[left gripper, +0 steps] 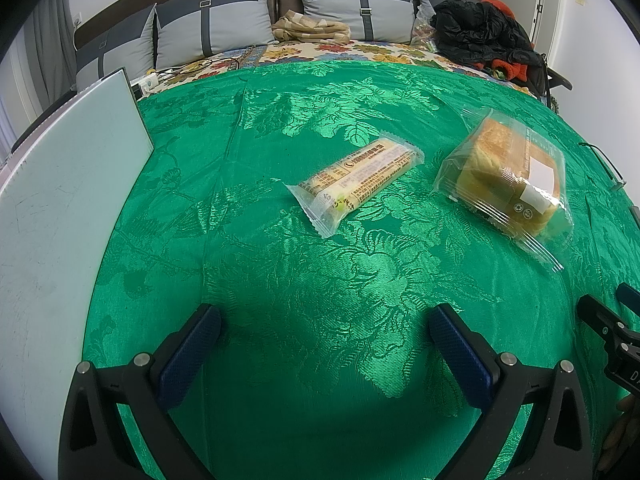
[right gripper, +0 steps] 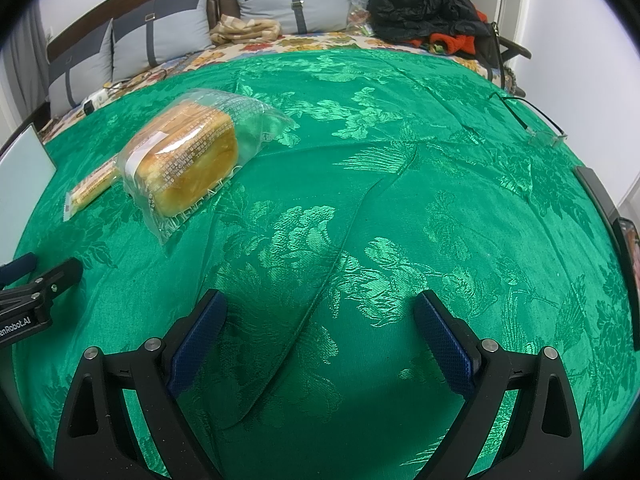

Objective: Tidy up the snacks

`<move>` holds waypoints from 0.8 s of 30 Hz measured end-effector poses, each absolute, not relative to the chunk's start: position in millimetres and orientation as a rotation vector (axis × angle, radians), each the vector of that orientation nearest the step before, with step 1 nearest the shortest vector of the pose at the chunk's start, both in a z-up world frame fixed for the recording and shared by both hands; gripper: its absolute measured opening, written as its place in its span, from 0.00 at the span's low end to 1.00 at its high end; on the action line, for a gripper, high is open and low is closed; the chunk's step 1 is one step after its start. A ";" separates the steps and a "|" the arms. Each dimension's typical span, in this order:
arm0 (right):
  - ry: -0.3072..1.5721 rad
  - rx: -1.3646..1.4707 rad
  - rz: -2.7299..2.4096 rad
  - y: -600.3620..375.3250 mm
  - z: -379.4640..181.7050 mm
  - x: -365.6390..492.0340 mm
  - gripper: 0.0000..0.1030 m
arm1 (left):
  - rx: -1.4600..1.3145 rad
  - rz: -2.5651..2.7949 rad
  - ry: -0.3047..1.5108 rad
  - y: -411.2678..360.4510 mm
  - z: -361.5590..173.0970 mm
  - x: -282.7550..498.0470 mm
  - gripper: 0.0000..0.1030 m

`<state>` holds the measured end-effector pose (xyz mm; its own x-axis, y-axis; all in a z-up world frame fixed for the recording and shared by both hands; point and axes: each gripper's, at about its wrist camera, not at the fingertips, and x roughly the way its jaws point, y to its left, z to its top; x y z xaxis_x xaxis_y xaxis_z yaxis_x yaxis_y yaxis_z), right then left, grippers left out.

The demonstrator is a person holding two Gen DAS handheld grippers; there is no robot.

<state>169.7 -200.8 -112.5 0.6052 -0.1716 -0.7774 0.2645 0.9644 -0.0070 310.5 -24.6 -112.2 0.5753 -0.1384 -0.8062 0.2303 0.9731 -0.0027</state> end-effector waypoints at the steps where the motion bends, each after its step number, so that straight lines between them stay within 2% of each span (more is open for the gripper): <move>1: 0.886 0.113 -0.252 -201.4 -112.5 169.2 0.94 | 0.106 -0.216 0.934 -24.7 -112.0 310.4 1.00; 13: 0.872 0.172 -0.216 -207.1 -109.6 165.8 0.94 | 0.106 -0.217 0.933 -24.6 -112.1 310.3 1.00; 16: 0.856 0.428 -0.063 -217.7 -88.4 172.5 0.93 | 0.107 -0.217 0.933 -24.3 -112.1 310.4 1.00; 19: 0.809 0.516 -0.050 -211.0 -57.4 197.6 0.93 | 0.107 -0.220 0.934 -24.4 -112.2 310.1 1.00; 22: 0.886 0.572 -0.068 -192.0 -49.9 244.8 0.93 | 0.111 -0.228 0.935 -24.3 -112.2 309.4 1.00; 24: 1.008 0.510 -0.135 -168.9 -60.3 286.7 0.93 | 0.119 -0.240 0.945 -23.6 -112.1 307.4 1.00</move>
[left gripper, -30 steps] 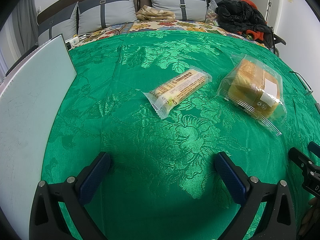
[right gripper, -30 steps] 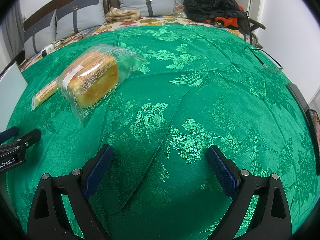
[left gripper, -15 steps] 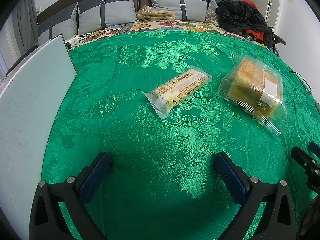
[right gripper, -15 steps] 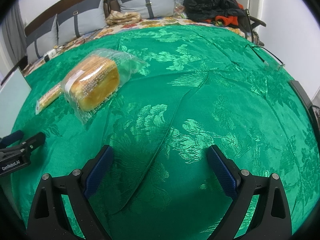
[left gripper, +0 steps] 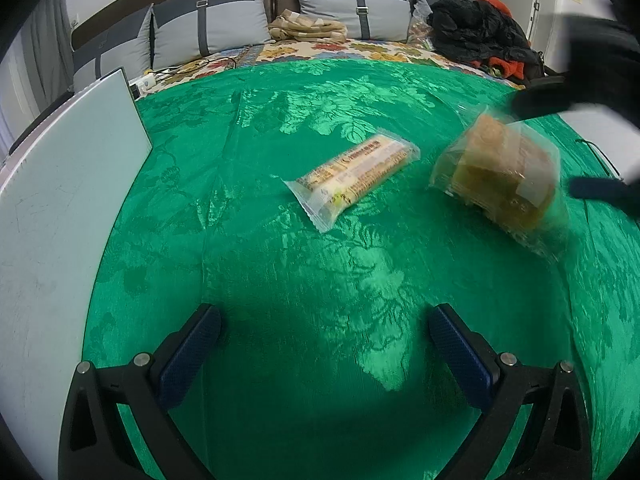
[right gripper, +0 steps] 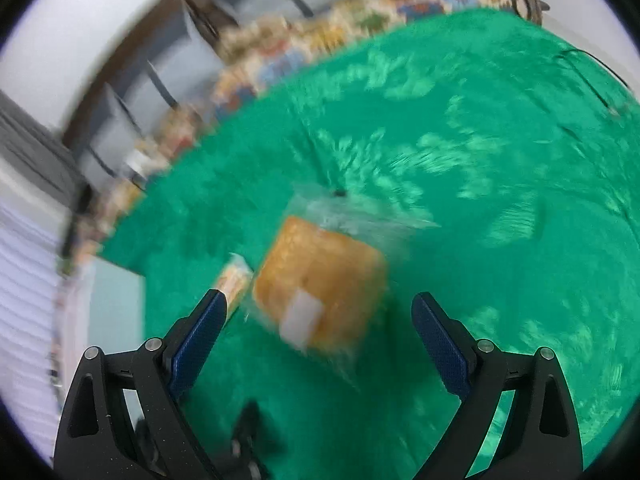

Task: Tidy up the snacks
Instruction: 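Move the right gripper onto the bagged bread loaf and close on it, then lift the bread loaf with the right gripper while the left gripper grasps the biscuit stick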

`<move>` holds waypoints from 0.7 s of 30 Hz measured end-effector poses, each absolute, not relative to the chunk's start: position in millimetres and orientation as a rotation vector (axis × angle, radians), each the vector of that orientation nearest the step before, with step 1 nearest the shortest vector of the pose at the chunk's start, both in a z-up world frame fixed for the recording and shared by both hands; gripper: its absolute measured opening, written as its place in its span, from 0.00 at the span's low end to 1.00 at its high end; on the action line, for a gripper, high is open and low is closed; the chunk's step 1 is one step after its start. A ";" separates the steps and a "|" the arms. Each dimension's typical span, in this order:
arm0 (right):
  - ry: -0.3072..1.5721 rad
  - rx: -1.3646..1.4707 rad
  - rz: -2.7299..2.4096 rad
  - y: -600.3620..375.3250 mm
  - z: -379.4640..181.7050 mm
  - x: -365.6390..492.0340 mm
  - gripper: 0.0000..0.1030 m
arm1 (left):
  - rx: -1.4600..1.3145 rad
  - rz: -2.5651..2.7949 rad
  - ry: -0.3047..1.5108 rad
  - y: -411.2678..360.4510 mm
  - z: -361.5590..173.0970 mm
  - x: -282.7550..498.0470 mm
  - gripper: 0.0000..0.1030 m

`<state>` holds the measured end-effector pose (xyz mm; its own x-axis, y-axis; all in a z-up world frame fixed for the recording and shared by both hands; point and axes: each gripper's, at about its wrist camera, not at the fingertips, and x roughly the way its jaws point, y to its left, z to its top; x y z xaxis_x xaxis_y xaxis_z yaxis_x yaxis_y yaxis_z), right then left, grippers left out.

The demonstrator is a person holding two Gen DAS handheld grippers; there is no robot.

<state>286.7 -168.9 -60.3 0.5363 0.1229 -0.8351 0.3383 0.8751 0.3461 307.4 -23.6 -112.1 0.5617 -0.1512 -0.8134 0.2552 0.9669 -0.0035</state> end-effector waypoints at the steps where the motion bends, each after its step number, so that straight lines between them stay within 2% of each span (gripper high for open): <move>1: 1.062 0.465 -0.178 -159.7 -68.1 302.5 0.93 | 0.126 -0.250 0.954 -23.9 -110.8 304.6 1.00; 4: 1.143 0.437 -0.214 -139.9 -95.8 326.1 0.93 | 0.165 -0.301 1.014 -19.2 -108.6 300.9 1.00; 9: 1.036 0.378 -0.175 -141.3 -90.7 307.4 0.81 | 0.170 -0.305 1.035 3.4 -92.1 301.0 1.00; 14: 0.967 0.401 -0.113 -173.9 -86.2 267.9 0.80 | 0.034 -0.359 0.987 9.7 -58.8 339.1 1.00; 19: 0.934 0.385 -0.027 -195.9 -73.6 227.4 0.81 | 0.176 -0.455 1.073 -38.5 -72.0 395.6 0.99; 20: 0.931 0.370 -0.014 -195.3 -70.9 218.9 0.81 | 0.224 -0.451 1.085 -46.2 -78.0 401.0 0.94; 21: 0.930 0.366 -0.006 -199.8 -70.0 213.8 0.81 | 0.279 -0.437 1.098 -55.0 -85.7 407.1 0.86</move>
<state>213.8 -199.8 -70.0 0.6027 0.1514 -0.7835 0.1614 0.9384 0.3055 407.1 -55.0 -85.7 0.3834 -0.2015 -0.9013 0.4724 0.8814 0.0039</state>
